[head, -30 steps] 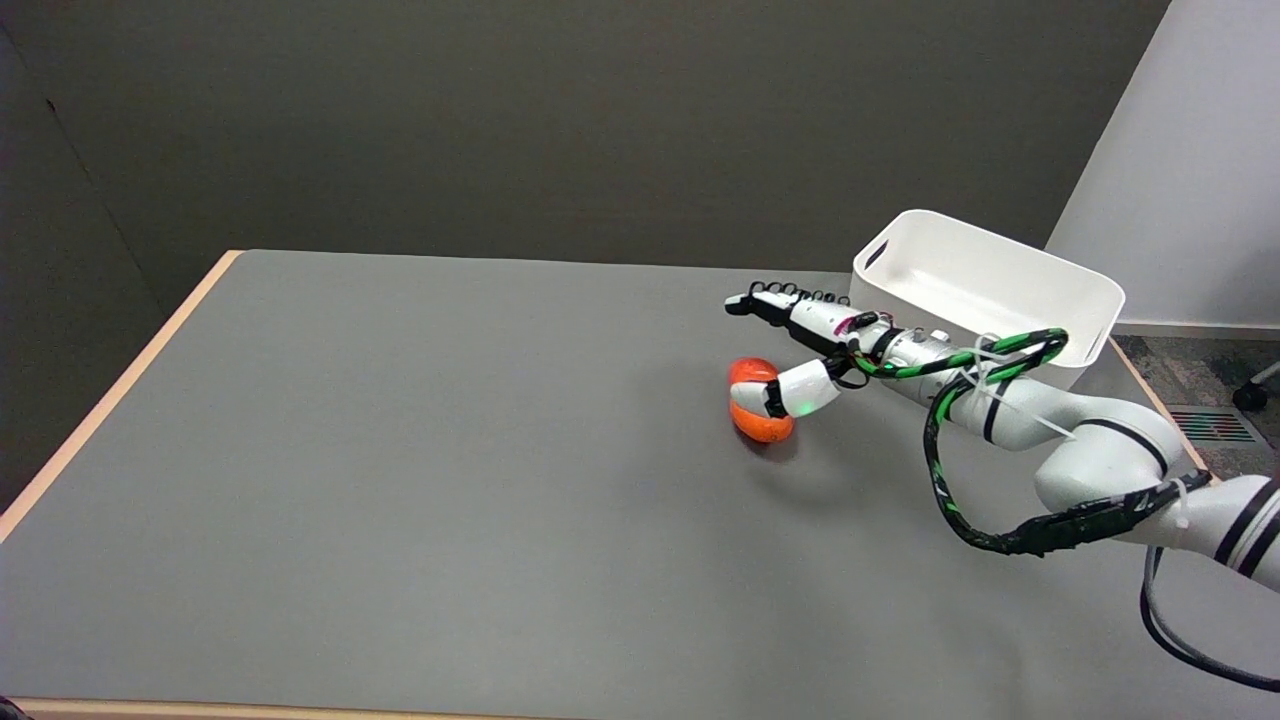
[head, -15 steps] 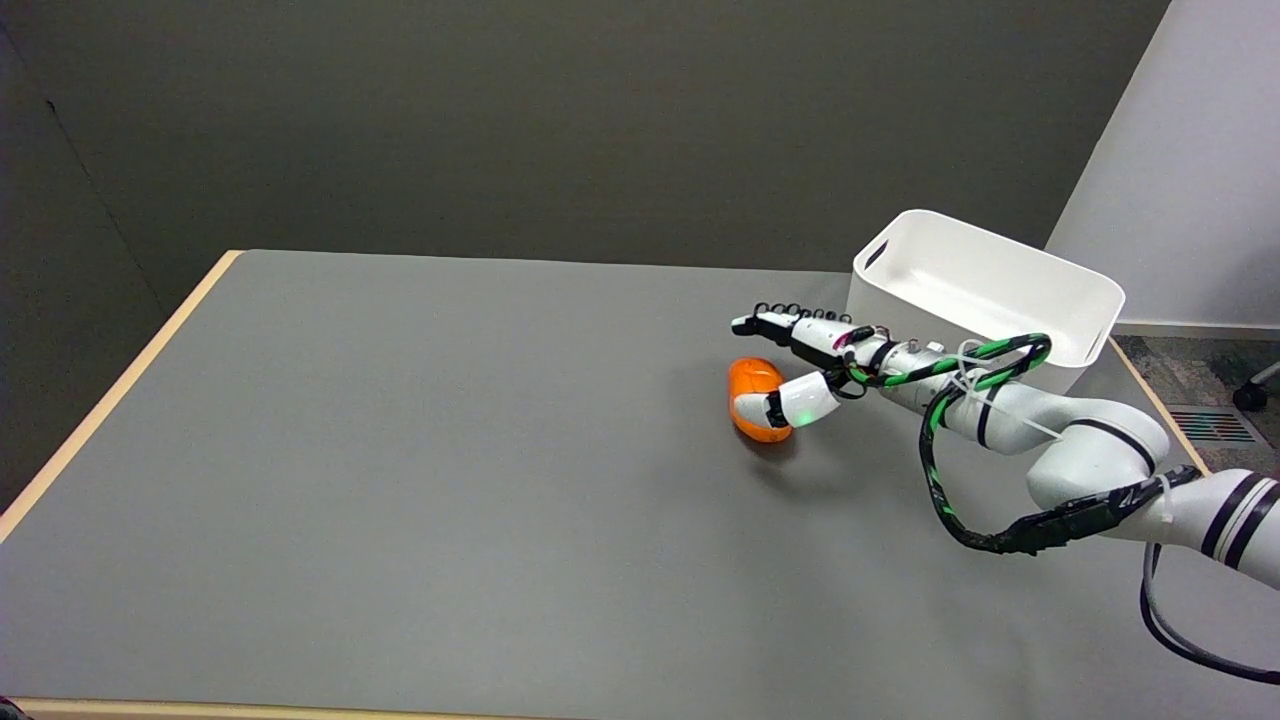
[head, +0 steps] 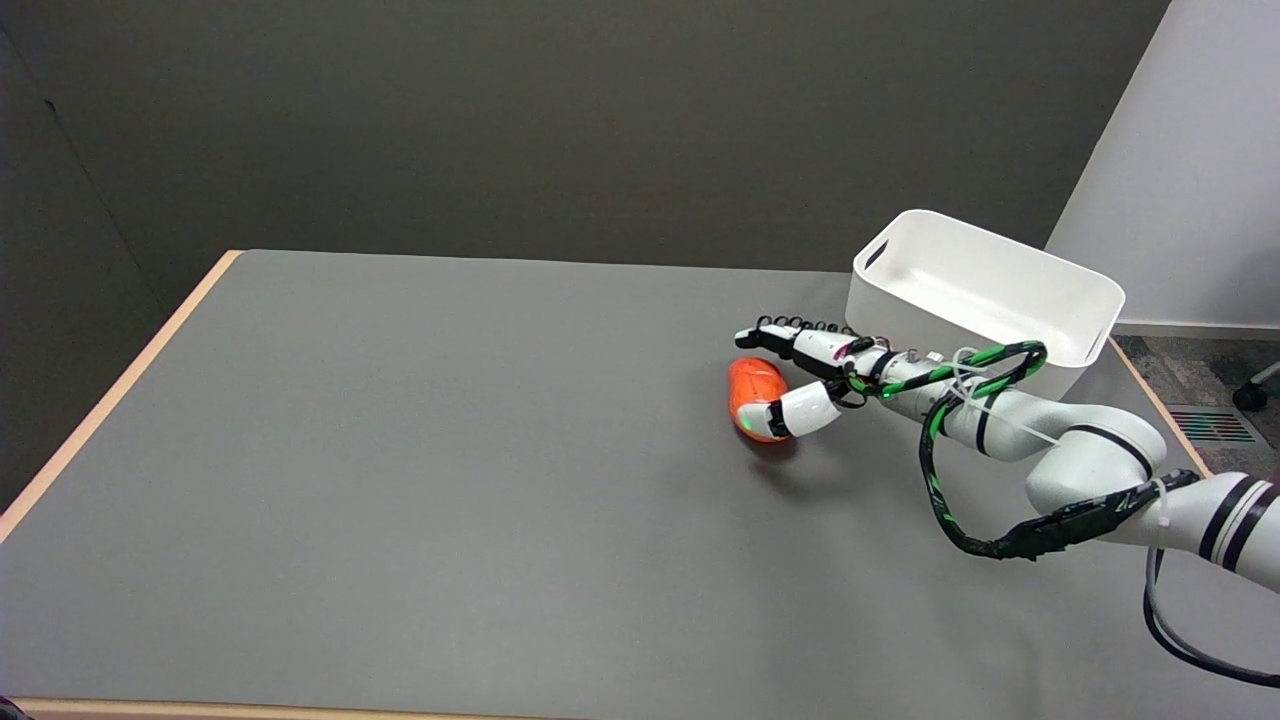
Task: Pick up mango.
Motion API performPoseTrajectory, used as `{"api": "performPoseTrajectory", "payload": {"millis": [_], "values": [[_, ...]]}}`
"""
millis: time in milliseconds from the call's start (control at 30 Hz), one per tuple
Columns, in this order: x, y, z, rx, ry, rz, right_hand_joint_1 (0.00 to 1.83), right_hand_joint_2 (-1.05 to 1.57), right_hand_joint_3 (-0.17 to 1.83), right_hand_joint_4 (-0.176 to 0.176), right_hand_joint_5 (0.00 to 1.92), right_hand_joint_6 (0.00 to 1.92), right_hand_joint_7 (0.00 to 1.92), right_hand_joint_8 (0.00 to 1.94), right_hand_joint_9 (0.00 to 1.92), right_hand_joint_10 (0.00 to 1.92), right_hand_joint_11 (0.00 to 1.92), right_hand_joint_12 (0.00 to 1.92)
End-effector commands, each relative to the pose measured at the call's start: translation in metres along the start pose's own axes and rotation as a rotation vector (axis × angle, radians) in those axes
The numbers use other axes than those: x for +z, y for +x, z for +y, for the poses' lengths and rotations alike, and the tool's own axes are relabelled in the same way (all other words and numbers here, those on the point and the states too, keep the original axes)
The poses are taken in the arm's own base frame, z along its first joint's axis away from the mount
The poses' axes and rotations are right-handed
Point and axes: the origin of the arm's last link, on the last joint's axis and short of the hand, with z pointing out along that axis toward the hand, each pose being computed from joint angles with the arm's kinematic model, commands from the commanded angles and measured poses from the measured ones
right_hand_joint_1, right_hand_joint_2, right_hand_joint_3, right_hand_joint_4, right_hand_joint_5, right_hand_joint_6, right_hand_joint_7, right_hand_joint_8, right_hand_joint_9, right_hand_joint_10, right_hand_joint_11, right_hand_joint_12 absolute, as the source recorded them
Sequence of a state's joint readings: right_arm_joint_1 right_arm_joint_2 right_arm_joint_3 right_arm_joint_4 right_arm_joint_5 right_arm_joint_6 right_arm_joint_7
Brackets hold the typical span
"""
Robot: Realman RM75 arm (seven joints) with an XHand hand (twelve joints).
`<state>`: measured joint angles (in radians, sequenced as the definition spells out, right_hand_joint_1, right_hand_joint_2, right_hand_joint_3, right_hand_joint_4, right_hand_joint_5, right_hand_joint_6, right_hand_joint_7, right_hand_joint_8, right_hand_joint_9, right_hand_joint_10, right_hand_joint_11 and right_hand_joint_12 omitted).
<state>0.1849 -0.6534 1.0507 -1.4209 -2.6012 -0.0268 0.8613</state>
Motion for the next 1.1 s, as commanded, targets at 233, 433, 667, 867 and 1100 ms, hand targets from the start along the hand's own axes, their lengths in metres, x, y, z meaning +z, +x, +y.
{"api": "performPoseTrajectory", "payload": {"millis": [233, 433, 667, 867, 1100], "values": [[-0.002, -0.015, -0.009, 0.018, 0.023, -0.031, 0.49, 0.52, 0.88, -0.001, 0.06, 0.34, 0.05, 0.23, 0.0, 0.18, 0.0, 0.66], [-0.002, -0.017, -0.012, 0.022, 0.032, -0.035, 0.49, 0.52, 0.88, -0.001, 0.06, 0.34, 0.05, 0.23, 0.0, 0.18, 0.0, 0.66], [-0.001, -0.017, -0.014, 0.019, 0.037, -0.031, 0.54, 0.53, 0.9, -0.001, 0.06, 0.36, 0.05, 0.24, 0.0, 0.17, 0.0, 0.66], [-0.001, -0.017, -0.014, 0.016, 0.039, -0.03, 0.65, 0.56, 0.91, -0.001, 0.08, 0.36, 0.05, 0.27, 0.0, 0.18, 0.0, 0.65], [0.0, -0.017, -0.014, 0.013, 0.057, -0.006, 0.84, 0.57, 0.93, -0.004, 0.12, 0.31, 0.13, 0.27, 0.0, 0.33, 0.0, 0.77]]}}
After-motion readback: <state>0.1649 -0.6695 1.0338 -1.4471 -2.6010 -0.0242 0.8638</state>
